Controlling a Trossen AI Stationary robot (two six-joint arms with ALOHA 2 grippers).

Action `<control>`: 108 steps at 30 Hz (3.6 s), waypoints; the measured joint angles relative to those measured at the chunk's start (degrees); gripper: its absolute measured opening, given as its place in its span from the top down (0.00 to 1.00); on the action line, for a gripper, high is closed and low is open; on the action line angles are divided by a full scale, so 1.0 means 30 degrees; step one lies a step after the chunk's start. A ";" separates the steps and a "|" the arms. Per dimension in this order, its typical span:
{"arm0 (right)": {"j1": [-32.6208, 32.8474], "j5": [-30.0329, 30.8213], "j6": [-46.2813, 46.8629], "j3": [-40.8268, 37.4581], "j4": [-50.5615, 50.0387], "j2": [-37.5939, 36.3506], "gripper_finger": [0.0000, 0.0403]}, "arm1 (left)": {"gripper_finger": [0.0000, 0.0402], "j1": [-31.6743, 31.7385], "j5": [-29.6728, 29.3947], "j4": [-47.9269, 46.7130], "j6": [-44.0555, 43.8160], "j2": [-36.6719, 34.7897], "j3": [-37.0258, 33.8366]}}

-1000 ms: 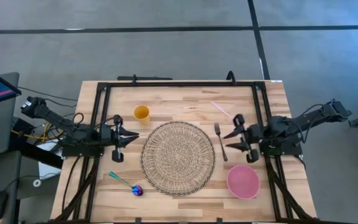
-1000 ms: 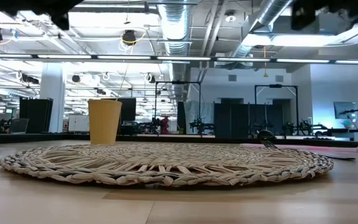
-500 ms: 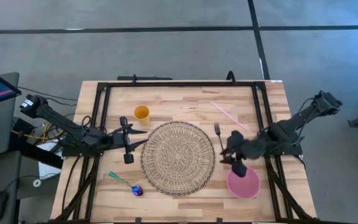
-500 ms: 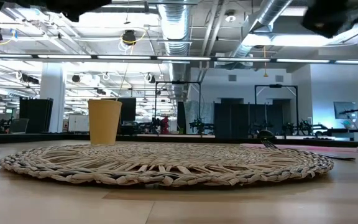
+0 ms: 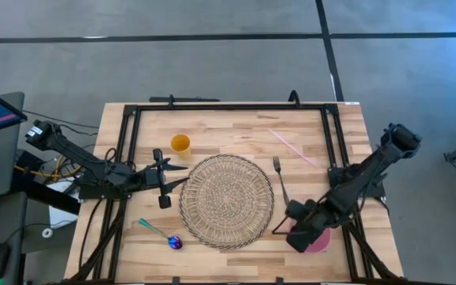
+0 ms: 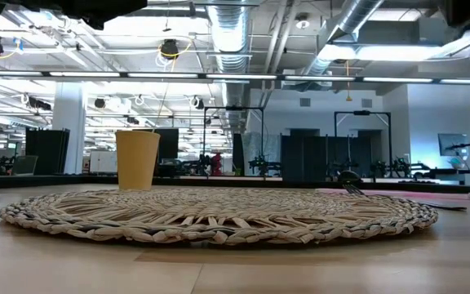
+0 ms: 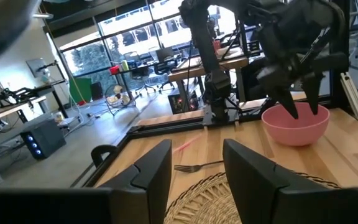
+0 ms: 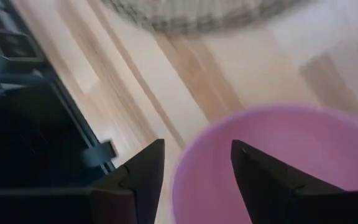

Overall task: Pick & Place Utensil
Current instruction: Put the pink bowl in the center of the brown mat, then put the black fork into the pink bowl on the brown mat

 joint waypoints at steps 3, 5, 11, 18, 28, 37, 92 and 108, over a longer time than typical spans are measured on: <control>-0.0002 -0.0580 0.0222 0.0000 -0.0116 0.0775 0.56 | 0.64 0.0000 0.0000 0.0004 -0.0001 0.0000 0.0000; -0.0038 -0.0680 0.0231 0.0000 -0.0070 0.1171 0.56 | 0.64 0.0000 0.0000 0.0000 -0.0001 0.0000 0.0000; -0.0130 -0.0588 0.0241 -0.0007 0.0078 0.1641 0.56 | 0.64 0.0000 0.0000 0.0007 -0.0001 0.0000 0.0000; -0.0483 -0.0284 0.0236 -0.0007 0.0051 0.1481 0.59 | 0.64 0.0000 0.0000 0.0022 -0.0001 0.0000 0.0000; -0.0707 -0.0294 0.1161 -0.0168 -0.0088 0.1743 0.69 | 0.64 0.0000 -0.0058 0.0010 -0.0001 0.0000 0.0000; -0.0723 -0.1950 0.1040 -0.0128 0.0088 0.1729 0.97 | 0.64 0.0000 -0.0063 0.0007 -0.0001 0.0000 0.0000; -0.6493 -0.1027 -2.8491 0.8373 0.1336 0.9495 0.87 | 0.64 -0.0007 -0.0066 0.0054 -0.0059 0.0015 -0.0080; -0.6686 0.0614 -2.6708 1.0732 -0.1086 0.9321 0.77 | 0.64 -0.0007 -0.0058 0.0058 -0.0074 0.0022 -0.0080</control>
